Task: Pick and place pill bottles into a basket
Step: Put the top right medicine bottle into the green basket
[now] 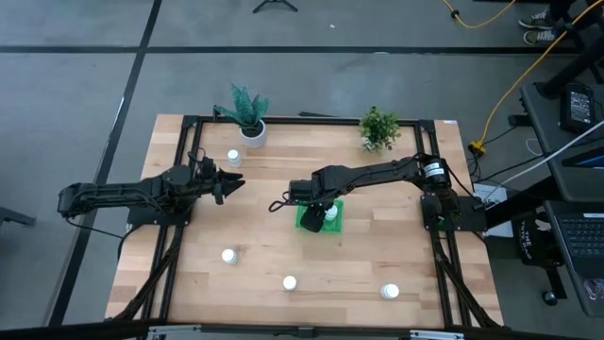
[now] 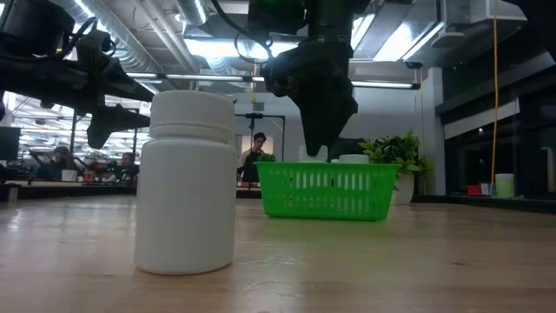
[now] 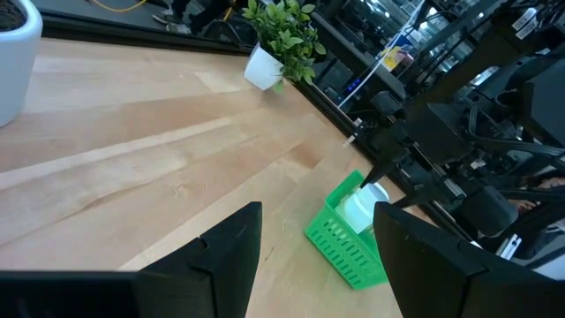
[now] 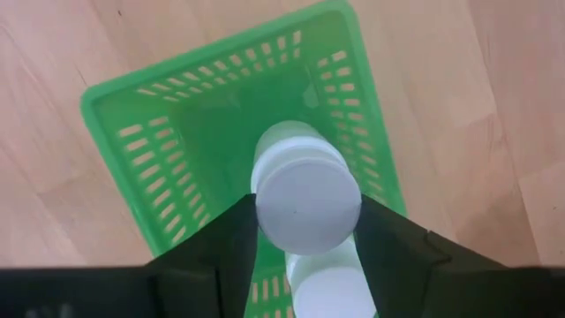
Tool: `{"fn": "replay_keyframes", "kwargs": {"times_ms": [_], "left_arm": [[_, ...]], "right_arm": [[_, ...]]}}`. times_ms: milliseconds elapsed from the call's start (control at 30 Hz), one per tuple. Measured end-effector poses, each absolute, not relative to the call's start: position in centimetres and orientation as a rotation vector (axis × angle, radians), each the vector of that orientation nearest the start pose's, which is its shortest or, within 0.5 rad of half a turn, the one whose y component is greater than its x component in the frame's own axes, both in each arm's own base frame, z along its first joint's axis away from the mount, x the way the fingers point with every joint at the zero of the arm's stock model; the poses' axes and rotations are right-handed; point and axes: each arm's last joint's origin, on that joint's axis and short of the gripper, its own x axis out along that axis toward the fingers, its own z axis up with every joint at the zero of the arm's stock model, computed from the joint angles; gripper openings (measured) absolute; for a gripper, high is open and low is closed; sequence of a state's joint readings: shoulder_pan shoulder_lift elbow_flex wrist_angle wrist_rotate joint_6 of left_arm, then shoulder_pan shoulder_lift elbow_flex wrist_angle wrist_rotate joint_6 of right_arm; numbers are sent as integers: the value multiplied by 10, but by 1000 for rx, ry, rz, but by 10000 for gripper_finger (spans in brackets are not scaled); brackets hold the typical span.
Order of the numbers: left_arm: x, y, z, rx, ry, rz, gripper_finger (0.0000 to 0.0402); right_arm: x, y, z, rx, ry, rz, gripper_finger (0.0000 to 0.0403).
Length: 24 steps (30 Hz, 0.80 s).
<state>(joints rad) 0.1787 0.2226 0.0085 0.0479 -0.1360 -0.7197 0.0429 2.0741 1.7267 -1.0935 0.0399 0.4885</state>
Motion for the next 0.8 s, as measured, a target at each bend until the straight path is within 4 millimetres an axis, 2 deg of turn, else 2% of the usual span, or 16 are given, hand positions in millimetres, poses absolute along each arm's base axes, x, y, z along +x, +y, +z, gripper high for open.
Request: {"fn": "replay_keyframes", "kwargs": {"times_ms": [800], "left_arm": [[107,23,152,-715,47,360,212]], "right_arm": [[410,16,212,320,1409,-330,183]]}}
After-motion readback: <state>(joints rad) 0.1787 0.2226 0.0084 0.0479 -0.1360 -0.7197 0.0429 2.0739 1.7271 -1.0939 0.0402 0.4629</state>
